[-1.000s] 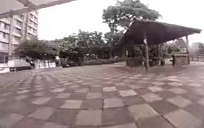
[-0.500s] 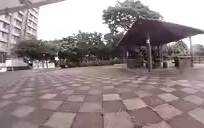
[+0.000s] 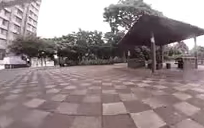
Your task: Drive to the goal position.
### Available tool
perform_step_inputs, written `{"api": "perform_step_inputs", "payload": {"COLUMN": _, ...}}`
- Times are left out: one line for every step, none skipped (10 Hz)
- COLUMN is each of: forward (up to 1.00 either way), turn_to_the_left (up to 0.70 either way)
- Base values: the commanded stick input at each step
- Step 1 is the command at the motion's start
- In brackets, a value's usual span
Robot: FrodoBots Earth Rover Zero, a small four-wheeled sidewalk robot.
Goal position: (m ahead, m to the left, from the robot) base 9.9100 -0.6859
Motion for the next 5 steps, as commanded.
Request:
{"api": "perform_step_inputs", "payload": {"forward": 1.0, "turn_to_the_left": 0.0}}
{"api": "perform_step_inputs", "payload": {"forward": 1.0, "turn_to_the_left": 0.0}}
{"api": "perform_step_inputs", "payload": {"forward": 1.0, "turn_to_the_left": 0.0}}
{"api": "perform_step_inputs", "payload": {"forward": 1.0, "turn_to_the_left": 0.0}}
{"api": "perform_step_inputs", "payload": {"forward": 1.0, "turn_to_the_left": 0.0}}
